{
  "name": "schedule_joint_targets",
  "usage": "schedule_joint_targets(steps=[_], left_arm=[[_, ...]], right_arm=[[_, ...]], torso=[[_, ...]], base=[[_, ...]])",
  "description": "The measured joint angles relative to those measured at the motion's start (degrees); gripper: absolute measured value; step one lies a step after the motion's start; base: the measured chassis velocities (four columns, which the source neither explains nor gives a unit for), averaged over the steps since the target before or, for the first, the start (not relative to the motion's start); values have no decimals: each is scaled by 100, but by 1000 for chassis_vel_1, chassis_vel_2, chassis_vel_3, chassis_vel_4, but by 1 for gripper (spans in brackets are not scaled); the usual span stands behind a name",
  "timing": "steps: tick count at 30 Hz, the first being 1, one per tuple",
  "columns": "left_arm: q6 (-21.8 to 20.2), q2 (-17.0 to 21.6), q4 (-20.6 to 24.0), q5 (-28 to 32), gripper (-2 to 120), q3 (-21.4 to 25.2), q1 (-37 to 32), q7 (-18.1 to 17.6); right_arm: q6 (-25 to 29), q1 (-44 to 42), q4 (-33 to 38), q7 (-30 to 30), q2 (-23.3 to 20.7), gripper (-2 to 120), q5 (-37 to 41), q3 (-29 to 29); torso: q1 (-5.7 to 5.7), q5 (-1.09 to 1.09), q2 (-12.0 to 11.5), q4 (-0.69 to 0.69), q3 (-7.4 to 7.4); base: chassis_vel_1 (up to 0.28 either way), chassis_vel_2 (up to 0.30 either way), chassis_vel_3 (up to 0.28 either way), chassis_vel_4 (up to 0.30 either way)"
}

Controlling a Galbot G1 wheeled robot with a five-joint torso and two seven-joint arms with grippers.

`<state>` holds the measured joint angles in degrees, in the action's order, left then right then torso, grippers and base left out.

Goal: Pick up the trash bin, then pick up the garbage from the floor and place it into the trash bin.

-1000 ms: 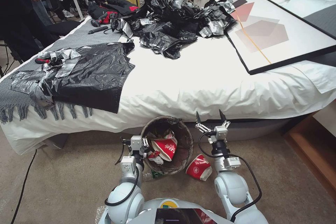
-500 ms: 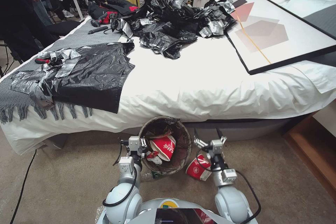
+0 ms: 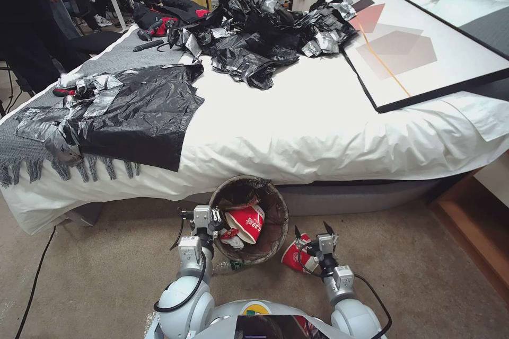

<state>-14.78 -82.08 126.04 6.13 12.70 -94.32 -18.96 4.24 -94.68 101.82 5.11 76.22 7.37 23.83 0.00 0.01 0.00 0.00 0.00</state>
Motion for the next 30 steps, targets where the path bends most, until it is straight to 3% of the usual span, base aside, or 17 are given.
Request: schedule_joint_targets(steps=[12,30], left_arm=[[5,9,-13,2,3,-31,5,-1],[5,10,-41,-5,3,-64,16,-3]], right_arm=[[-1032,395,-630,94,-129,100,937,-49],[-1259,782,-1685,104,-94,100,1331,-101]], torso=[[0,0,0,1,0],[0,-1,0,0,0]], base=[[0,0,0,0],[0,0,0,0]])
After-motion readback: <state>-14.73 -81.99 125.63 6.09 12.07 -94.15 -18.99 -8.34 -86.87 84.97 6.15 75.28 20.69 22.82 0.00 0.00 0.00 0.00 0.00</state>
